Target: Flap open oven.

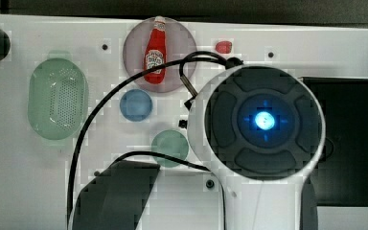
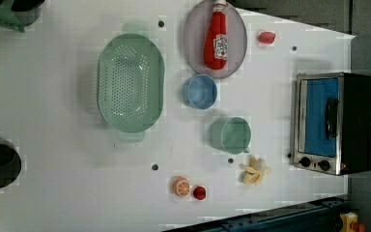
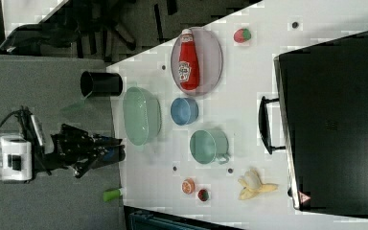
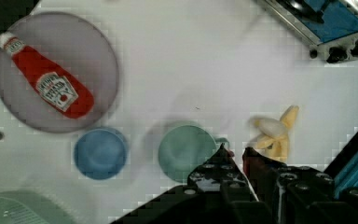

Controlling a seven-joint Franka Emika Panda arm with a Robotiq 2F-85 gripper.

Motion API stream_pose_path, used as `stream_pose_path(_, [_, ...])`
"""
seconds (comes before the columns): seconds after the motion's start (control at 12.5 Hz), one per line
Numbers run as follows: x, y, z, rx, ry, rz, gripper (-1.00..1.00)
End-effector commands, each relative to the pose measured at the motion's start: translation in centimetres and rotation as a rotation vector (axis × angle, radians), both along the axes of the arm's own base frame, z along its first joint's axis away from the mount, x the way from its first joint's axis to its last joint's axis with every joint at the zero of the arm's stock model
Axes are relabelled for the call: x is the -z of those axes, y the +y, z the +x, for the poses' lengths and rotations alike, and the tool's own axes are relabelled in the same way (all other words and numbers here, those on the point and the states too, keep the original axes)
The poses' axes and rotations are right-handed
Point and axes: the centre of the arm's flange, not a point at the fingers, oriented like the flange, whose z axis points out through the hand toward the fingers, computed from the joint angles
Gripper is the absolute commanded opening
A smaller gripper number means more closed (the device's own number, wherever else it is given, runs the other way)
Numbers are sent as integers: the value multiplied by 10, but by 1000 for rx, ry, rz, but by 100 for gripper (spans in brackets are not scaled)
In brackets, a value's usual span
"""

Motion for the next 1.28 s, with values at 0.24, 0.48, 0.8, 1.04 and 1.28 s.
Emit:
stream_pose_path(0.24, [28,-48,-14,-163,56,33,-65])
stream_pose_path(0.48, [49,-95,-21,-384,51,71,-65])
stream_pose_path(0.8, [87,-163,-32,-615,-4,84,-65])
stream_pose_path(1.04, [121,-202,-29,-744,-37,50,-65])
stream_pose_path(1.28, [159,-231,-19,-854,-35,5,-65])
